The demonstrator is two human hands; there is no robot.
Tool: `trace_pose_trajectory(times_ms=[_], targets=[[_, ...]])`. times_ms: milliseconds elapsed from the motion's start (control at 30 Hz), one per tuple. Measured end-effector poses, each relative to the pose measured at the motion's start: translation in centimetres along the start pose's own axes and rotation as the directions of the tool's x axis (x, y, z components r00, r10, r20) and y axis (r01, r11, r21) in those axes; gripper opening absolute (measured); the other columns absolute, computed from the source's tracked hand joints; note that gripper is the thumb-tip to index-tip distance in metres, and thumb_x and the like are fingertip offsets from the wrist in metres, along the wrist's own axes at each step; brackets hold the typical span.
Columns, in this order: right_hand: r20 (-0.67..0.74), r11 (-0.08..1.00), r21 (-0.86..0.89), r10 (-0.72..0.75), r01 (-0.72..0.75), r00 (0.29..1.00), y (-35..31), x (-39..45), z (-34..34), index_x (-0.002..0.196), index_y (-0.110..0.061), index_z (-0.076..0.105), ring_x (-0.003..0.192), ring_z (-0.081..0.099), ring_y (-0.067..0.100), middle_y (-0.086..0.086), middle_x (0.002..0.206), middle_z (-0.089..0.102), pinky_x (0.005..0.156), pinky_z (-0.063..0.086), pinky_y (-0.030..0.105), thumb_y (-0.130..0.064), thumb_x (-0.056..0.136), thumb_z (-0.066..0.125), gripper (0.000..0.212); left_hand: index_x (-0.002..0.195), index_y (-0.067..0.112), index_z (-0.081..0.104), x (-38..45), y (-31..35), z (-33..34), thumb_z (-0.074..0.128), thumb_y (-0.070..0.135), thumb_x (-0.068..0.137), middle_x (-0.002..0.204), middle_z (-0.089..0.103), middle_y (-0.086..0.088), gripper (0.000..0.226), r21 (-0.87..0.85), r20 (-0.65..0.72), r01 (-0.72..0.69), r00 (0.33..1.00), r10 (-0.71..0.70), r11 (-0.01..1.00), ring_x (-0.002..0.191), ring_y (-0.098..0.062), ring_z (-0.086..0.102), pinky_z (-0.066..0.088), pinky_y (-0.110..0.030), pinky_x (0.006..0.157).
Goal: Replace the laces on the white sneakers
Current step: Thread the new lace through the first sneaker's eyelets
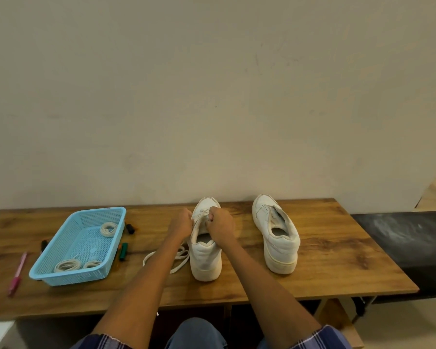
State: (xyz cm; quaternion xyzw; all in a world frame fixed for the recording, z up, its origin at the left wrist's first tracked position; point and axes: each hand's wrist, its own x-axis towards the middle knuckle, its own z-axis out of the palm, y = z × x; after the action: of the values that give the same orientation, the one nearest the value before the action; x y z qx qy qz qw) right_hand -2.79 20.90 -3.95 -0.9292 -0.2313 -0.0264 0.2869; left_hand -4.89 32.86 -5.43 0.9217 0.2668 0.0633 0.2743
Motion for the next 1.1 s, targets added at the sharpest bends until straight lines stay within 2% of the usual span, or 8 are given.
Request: trace_pose_trajectory(times_ms=[300, 467, 633, 700, 767, 867, 967, 1100], targets=[[-0.013, 1.0, -0.007, 0.008, -0.008, 1.0, -0.1, -0.3, -0.3, 0.061, -0.024, 0.026, 0.053, 0.03, 0.004, -0.008, 0.062, 0.035, 0.045, 0.02, 0.018, -0.01, 0.092, 0.047, 0.04, 0.119, 0.003, 0.047, -1.2, -0.8, -2.6, 0.044, 0.008, 0.096, 0.118, 0.055, -0.015, 0.023, 0.237, -0.049, -0.053, 0.997, 0.066, 0.97, 0.098, -0.024, 0.055, 0.044, -0.03, 0.083], [0.092, 0.998, -0.034, -0.041, 0.045, 0.995, -0.3, -0.8, -1.2, 0.063, -0.024, 0.026, 0.054, 0.032, 0.004, -0.008, 0.063, 0.035, 0.046, 0.024, 0.017, -0.013, 0.094, 0.045, 0.039, 0.125, 0.015, 0.049, -2.7, -0.4, -7.3, 0.051, 0.01, 0.092, 0.126, 0.049, -0.007, 0.033, 0.714, -0.18, 0.111, 0.983, 0.029, 0.691, 0.116, -0.022, 0.05, 0.042, -0.038, 0.095], [0.268, 0.981, 0.195, -0.029, -0.024, 0.963, -0.1, -0.4, -2.9, 0.069, -0.013, 0.05, 0.073, 0.047, 0.018, 0.005, 0.073, 0.05, 0.061, 0.037, 0.024, -0.023, 0.086, 0.059, 0.022, 0.126, 0.014, 0.054, -3.3, 0.0, -11.6, 0.054, 0.018, 0.091, 0.127, 0.056, -0.006, 0.035, 0.75, -0.26, 0.247, 0.963, -0.071, 0.614, 0.121, -0.026, 0.048, 0.035, -0.048, 0.103], [0.269, 0.975, 0.22, -0.026, -0.035, 0.963, -0.1, -0.4, -3.6, 0.085, -0.009, 0.06, 0.081, 0.05, 0.016, 0.008, 0.087, 0.058, 0.066, 0.038, 0.022, -0.03, 0.086, 0.063, 0.021, 0.119, 0.011, 0.058, -3.1, 0.0, -13.3, 0.055, 0.019, 0.09, 0.122, 0.06, -0.007, 0.03, 0.568, -0.235, 0.239, 0.964, -0.123, 0.787, 0.116, -0.026, 0.054, 0.038, -0.042, 0.1], [0.215, 0.96, 0.274, -0.001, -0.059, 0.977, -0.5, -0.6, -4.2, 0.104, -0.007, 0.059, 0.087, 0.051, 0.014, 0.006, 0.104, 0.062, 0.068, 0.039, 0.021, -0.034, 0.086, 0.063, 0.032, 0.105, 0.003, 0.064, -2.9, 0.6, -14.6, 0.06, 0.019, 0.09, 0.106, 0.066, -0.011, 0.022, 0.028, -0.146, 0.178, 0.974, -0.172, 0.984, 0.095, -0.024, 0.062, 0.047, -0.029, 0.083], [0.163, 0.916, 0.401, -0.053, -0.016, 0.985, -2.4, -1.7, -4.9, 0.119, -0.011, 0.05, 0.095, 0.053, 0.014, 0.005, 0.115, 0.06, 0.078, 0.049, 0.027, -0.036, 0.086, 0.065, 0.044, 0.092, 0.006, 0.062, -4.3, 2.1, -15.6, 0.054, 0.012, 0.093, 0.091, 0.064, -0.006, 0.01, -0.686, -0.009, 0.188, 0.964, -0.266, 0.703, 0.066, -0.017, 0.059, 0.05, -0.025, 0.062], [0.283, 0.824, 0.565, -0.153, -0.036, 0.947, -5.4, -2.8, -5.5, 0.131, -0.015, 0.038, 0.097, 0.054, 0.014, 0.004, 0.115, 0.056, 0.076, 0.048, 0.021, -0.031, 0.085, 0.068, 0.056, 0.099, 0.002, 0.058, -5.3, 3.2, -15.4, 0.054, 0.012, 0.094, 0.084, 0.062, -0.008, 0.012, -0.831, 0.136, 0.223, 0.97, -0.203, 0.51, 0.067, -0.018, 0.057, 0.055, -0.034, 0.067], [0.349, 0.757, 0.652, -0.252, -0.041, 0.903, -7.9, -2.9, -5.5, 0.137, -0.015, 0.028, 0.11, 0.056, 0.021, 0.008, 0.121, 0.056, 0.093, 0.047, 0.032, -0.016, 0.083, 0.07, 0.069, 0.108, -0.002, 0.055, -6.2, 4.3, -15.0, 0.052, 0.006, 0.094, 0.103, 0.064, -0.015, 0.015, -0.873, 0.157, 0.15, 0.987, -0.025, 0.464, 0.076, -0.024, 0.064, 0.057, -0.034, 0.075]])
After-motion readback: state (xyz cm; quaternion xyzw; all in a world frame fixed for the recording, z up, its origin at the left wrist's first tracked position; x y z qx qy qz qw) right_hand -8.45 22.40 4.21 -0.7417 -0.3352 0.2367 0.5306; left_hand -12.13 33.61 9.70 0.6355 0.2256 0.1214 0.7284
